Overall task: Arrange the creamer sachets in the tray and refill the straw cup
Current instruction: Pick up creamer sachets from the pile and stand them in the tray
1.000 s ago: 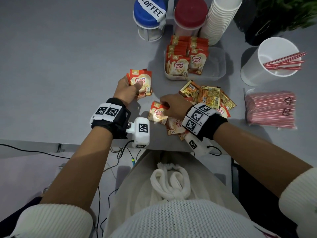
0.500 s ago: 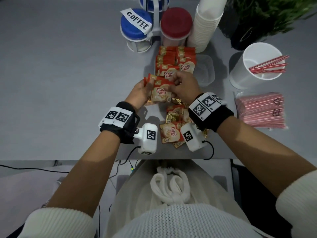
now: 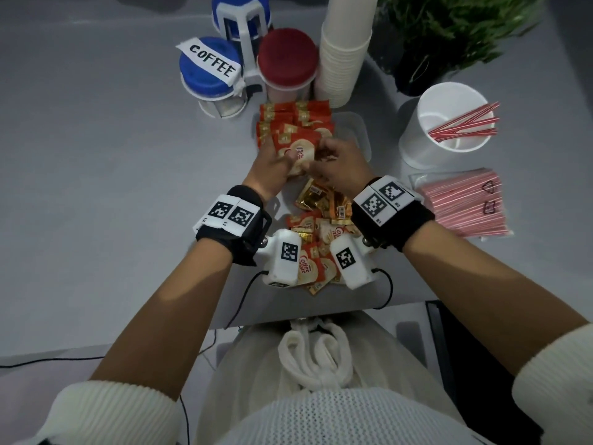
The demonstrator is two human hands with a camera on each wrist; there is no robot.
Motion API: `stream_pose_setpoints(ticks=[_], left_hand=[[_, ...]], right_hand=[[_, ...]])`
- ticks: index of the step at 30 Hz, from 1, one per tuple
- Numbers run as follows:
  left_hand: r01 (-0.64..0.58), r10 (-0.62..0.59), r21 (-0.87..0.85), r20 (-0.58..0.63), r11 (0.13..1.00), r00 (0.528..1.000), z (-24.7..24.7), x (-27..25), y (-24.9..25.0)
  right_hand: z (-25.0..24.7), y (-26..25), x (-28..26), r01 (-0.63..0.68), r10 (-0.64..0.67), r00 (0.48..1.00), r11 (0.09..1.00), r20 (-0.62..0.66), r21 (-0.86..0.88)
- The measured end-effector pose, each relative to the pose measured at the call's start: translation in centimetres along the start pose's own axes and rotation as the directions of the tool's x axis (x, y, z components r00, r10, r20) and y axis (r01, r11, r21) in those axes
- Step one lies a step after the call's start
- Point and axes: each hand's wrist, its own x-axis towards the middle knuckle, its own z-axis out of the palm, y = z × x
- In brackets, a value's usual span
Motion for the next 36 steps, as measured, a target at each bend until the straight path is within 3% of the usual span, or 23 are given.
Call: stream_pose_setpoints(ticks=[6, 10, 13, 16, 19, 24, 30, 36], left_hand=[[-0.073, 0.108, 0.426, -0.058, 0.902, 0.992, 0.5, 2.3, 0.2], [0.036, 0.181, 0.596, -0.3, 0.802, 0.937, 0.0, 2.6, 0.2], [0.085, 0.144, 0.586, -0.333, 0.806, 0.932, -0.7, 2.9, -0.1], [0.131, 0.033, 0.522, -0.293, 0.843, 0.956, -0.3, 3.2, -0.4], [0.179, -0.026, 0.506, -0.294, 0.844, 0.955, 1.0, 3.5, -0.7], [0.197, 0.013, 0.539, -0.36, 0.819, 0.933, 1.8, 4.0, -0.9], [0.12, 0.072, 0.535, -0.325, 0.836, 0.943, 1.3, 4.1, -1.7], [0.006, 0.135, 0.462, -0.27, 0.887, 0.953, 0.5, 3.9, -2.6]], right_hand=[[-1.5, -0.2, 1.4, 0.026, -0.028, 0.999, 0.997, -0.026, -0.073], [-3.3, 0.3, 2.7, -0.026, 0.002, 0.99, 0.985, -0.138, -0.169], [-4.4, 0.5, 3.1, -0.098, 0.053, 0.986, 0.951, -0.158, -0.294], [-4.7, 0.6, 3.2, -0.084, 0.044, 0.995, 0.873, -0.093, -0.481], [-4.0, 0.7, 3.3, -0.054, 0.042, 0.999, 0.83, -0.034, -0.555], [-3.5, 0.9, 3.8, -0.086, 0.087, 0.996, 0.851, -0.022, -0.518], [-3.1, 1.4, 4.1, -0.164, 0.137, 0.986, 0.867, -0.091, -0.47], [-2.3, 0.8, 3.7, -0.158, 0.188, 0.982, 0.844, 0.008, -0.513]])
